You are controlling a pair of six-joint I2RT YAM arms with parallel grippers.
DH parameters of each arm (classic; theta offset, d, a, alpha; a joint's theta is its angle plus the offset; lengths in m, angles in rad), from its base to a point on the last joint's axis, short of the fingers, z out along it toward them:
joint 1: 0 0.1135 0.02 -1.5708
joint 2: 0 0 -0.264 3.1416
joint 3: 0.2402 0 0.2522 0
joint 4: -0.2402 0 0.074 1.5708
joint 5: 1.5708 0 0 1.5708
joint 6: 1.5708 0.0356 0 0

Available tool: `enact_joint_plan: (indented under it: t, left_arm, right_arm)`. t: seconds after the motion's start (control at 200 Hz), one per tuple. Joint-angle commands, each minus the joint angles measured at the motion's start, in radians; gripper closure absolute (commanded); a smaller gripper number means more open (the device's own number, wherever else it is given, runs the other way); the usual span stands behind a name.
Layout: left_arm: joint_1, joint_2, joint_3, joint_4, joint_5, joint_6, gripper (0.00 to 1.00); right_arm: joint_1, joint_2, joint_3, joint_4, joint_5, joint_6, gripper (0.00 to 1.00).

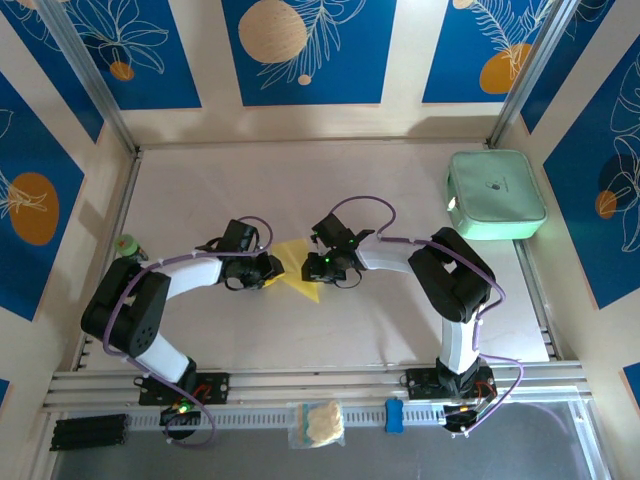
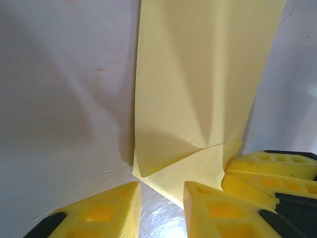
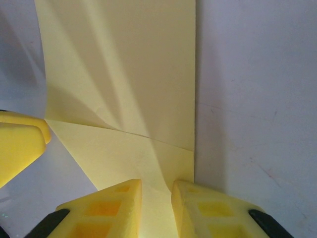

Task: Fold a paper plane with a square sheet of paper (pick it up from the middle)
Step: Fourth fold the wing at the center of the table.

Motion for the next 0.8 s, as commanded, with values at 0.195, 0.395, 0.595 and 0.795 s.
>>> enact_joint_plan:
  t: [0.195, 0.395, 0.595, 0.795]
  left_arm:
    - [-0.002, 0.031, 0.030, 0.023, 0.028, -0.004, 0.73]
    - [-0.002, 0.026, 0.016, 0.041, 0.026, -0.031, 0.71]
    - [0.001, 0.002, 0.009, -0.011, -0.048, -0.031, 0.65]
    - [0.001, 0.020, 0.005, 0.045, -0.003, -0.047, 0.68]
  right_arm:
    - [0.001, 0.046, -0.021, -0.049, 0.021, -0.004, 0.74]
    - [0.001, 0.044, -0.024, -0.048, 0.022, -0.004, 0.74]
    - [-0.001, 0.044, -0.026, -0.047, 0.024, -0.004, 0.74]
    - [-0.001, 0.043, -0.029, -0.046, 0.024, -0.004, 0.74]
